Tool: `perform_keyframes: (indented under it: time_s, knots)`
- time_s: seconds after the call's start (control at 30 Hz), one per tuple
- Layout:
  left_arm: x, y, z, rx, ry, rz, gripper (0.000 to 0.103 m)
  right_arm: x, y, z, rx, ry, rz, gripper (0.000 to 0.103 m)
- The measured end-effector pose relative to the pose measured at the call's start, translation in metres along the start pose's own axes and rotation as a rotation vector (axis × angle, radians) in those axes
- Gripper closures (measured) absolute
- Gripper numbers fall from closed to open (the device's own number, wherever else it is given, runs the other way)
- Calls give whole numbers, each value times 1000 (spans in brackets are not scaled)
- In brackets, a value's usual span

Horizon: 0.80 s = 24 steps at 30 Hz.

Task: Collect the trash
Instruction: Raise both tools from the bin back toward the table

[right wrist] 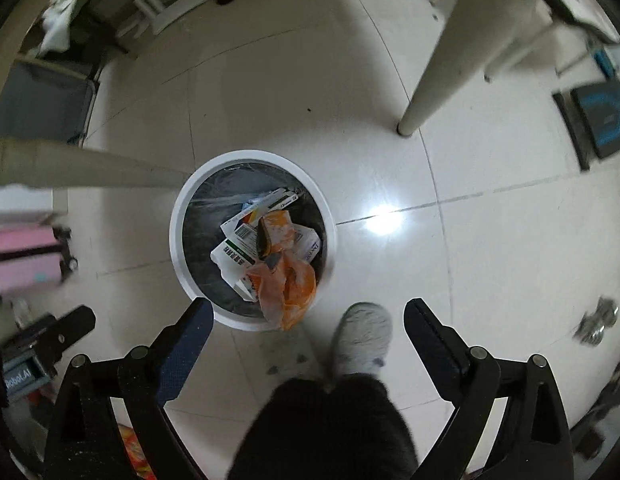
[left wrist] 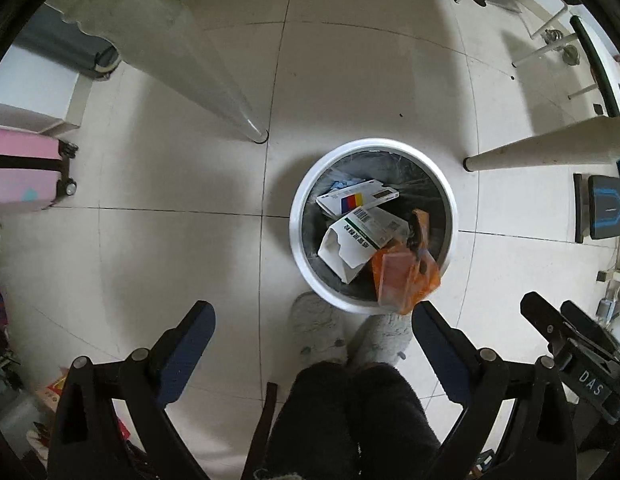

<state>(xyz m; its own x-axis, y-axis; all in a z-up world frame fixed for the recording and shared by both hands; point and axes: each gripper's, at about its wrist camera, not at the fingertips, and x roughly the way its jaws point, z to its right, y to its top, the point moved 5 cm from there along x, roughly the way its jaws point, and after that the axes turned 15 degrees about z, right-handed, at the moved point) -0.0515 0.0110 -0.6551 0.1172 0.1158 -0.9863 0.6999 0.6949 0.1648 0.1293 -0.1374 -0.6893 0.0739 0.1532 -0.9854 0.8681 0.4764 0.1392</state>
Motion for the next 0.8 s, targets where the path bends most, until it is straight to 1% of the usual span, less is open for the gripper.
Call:
perform_keyframes:
  time_s: [0.17, 0.4, 0.57, 0.8]
  knots:
    - [-25, -3, 0, 9, 2, 21, 2, -32, 1, -6, -69, -13, 15, 6]
    - [-75, -1, 4, 4, -7, 54, 2, -86, 6, -18, -119, -3, 43, 4]
    - [-120, 1, 5, 1, -18, 80, 2, -141, 12, -24, -137, 8, 55, 4]
    - [-196, 2, 4, 0, -41, 108, 2, -228, 15, -39, -161, 41, 57, 3]
